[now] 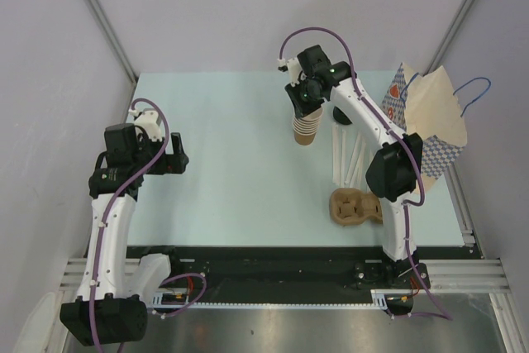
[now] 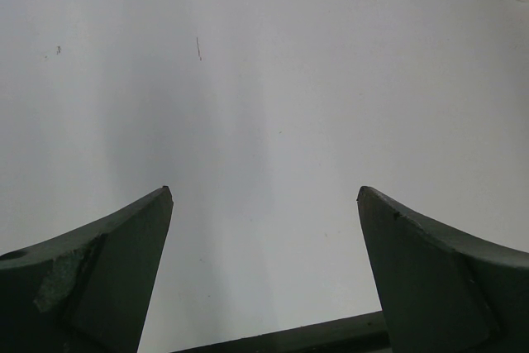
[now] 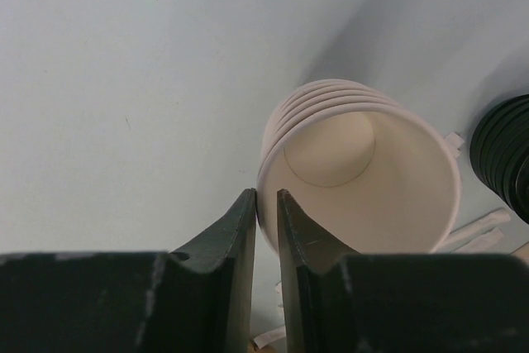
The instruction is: Pack the takeout coffee
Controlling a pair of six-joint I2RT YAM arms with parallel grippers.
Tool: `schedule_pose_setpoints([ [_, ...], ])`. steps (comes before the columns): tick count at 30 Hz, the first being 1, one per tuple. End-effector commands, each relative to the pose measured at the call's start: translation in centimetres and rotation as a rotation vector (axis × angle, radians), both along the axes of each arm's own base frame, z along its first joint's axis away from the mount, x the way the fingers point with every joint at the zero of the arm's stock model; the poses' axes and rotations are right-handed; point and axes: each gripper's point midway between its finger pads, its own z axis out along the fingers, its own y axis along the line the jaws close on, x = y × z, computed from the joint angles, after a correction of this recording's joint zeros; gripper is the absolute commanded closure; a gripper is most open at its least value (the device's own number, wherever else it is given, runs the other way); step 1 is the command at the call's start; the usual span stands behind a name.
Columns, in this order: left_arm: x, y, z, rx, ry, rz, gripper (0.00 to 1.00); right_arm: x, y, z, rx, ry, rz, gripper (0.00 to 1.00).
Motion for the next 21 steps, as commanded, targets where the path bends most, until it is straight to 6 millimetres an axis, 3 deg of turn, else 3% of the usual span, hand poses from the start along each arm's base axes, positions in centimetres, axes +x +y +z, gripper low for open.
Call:
schedule_pose_setpoints([
  [1,0.6,-0.4,0.9,-0.02,-0.041,-0.011,0.01,0.5,0.0,1.1,0.004,-0.031,-0.002,0.82],
  [7,0.6,-0.4,0.8,-0.018,-0.038,-0.013,0.0,0.1,0.1,3.2,-0.003,-0.086,0.012,0.86],
  [10,0.6,-0.5,0.8,-0.021,-0.036,-0.014,0.01,-0.1,0.3,4.1,-0.015,-0.118,0.019,0.93],
  [11,0.7,-0.5,0.7,-0.023,-0.035,-0.015,0.0,-0.2,0.3,4.1,-0.021,-0.122,0.023,1.0],
  [21,0.6,-0.5,0.7,-0.021,-0.037,-0.018,0.0,-0.2,-0.2,5.1,-0.082,-0.176,0.02,1.0],
])
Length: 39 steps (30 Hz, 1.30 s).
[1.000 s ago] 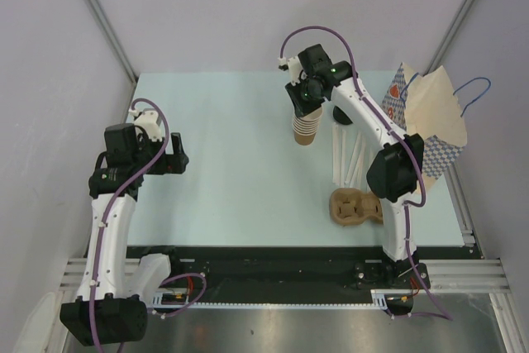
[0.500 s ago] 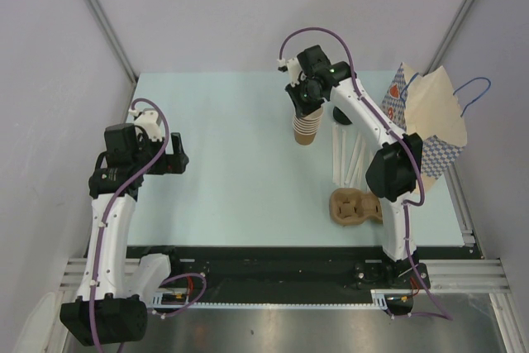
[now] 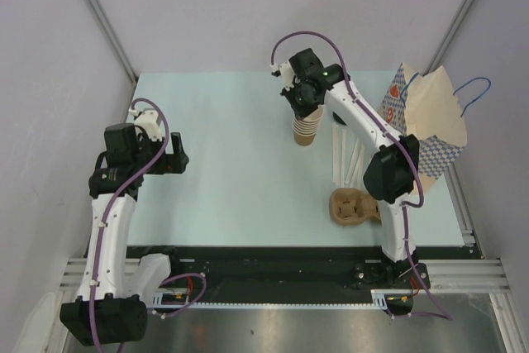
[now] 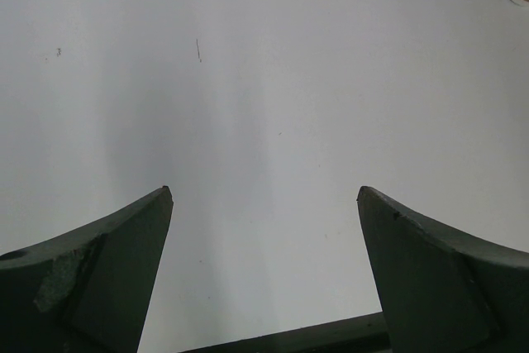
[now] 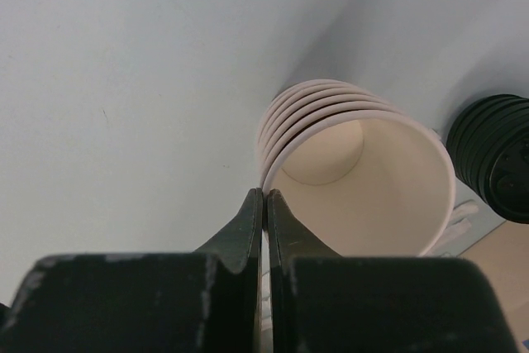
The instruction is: Pack the takeout coffee
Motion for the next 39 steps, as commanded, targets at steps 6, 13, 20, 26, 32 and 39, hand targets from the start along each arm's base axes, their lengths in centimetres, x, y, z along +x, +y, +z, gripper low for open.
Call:
schedule_pose_setpoints([
  [6,0.7,-0.6,0.6,-0.02,-0.034,-0.021,0.0,0.4,-1.1,6.3,-0.018,-0.177,-0.017,1.0],
  [13,0.6,-0.5,0.5,-0.021,-0.032,-0.021,0.0,0.2,-1.2,7.5,-0.042,-0.223,-0.007,1.0],
  [20,0.7,-0.7,0.7,-0.027,-0.033,-0.029,0.0,-1.6,-1.2,11.3,-0.036,-0.322,0.018,1.0],
  [26,1.1,-0.9,0.8,-0.038,-0.026,-0.033,0.0,-3.7,-1.0,14.9,0.013,-0.395,0.056,1.0],
  [32,2.0,-0.7,2.3,-0.087,-0.044,0.03,0.01,-8.8,3.0,16.2,0.113,-0.37,0.262,1.0],
  [39,3.4,0.9,6.2,-0.221,-0.132,0.119,0.0,-15.6,10.3,12.3,0.09,-0.36,0.562,0.99],
])
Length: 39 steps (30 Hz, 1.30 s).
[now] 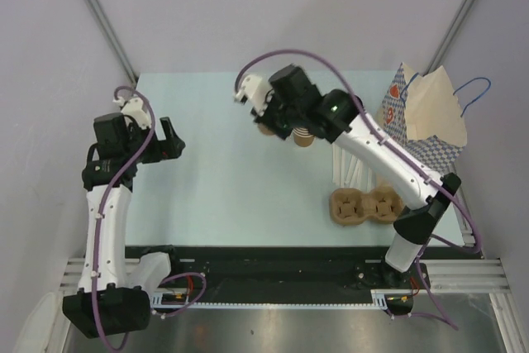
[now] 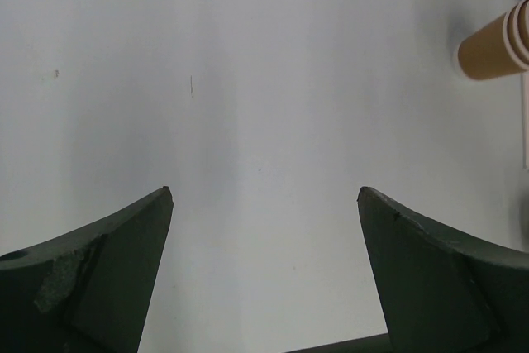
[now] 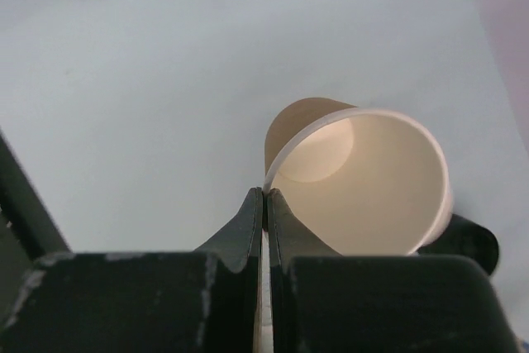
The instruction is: Pack the takeout coffee
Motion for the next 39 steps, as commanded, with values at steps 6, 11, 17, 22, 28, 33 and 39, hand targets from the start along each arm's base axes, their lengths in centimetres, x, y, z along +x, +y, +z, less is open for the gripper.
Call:
schedule_pose_setpoints([
  [6,1.1,1.4,3.7,-0.167,-0.098,0.047,0.01,-8.0,8.5,-8.5,-0.137,-0.063,0.319,0.98],
  [11,0.6,1.8,4.0,-0.137,-0.187,0.075,0.01,-10.2,10.6,-13.8,-0.188,-0.029,0.367,1.0],
  [17,0.3,0.9,3.3,-0.173,-0.171,0.036,0.0,-10.1,11.0,-18.6,-0.284,-0.012,0.352,1.0],
  [22,0.3,0.6,2.8,-0.172,-0.173,0.014,0.0,-9.5,10.4,-19.9,-0.327,-0.003,0.338,0.99],
  [28,0.5,0.5,2.8,-0.173,-0.173,-0.002,0.01,-8.0,9.8,-20.3,-0.32,0.017,0.296,0.99],
  [33,0.7,0.5,2.6,-0.177,-0.166,-0.009,0.01,-8.0,9.4,-20.6,-0.309,0.06,0.292,0.98],
  [39,0.6,0.3,2.4,-0.183,-0.169,-0.019,0.01,-7.2,8.6,-21.0,-0.293,0.115,0.267,0.97],
])
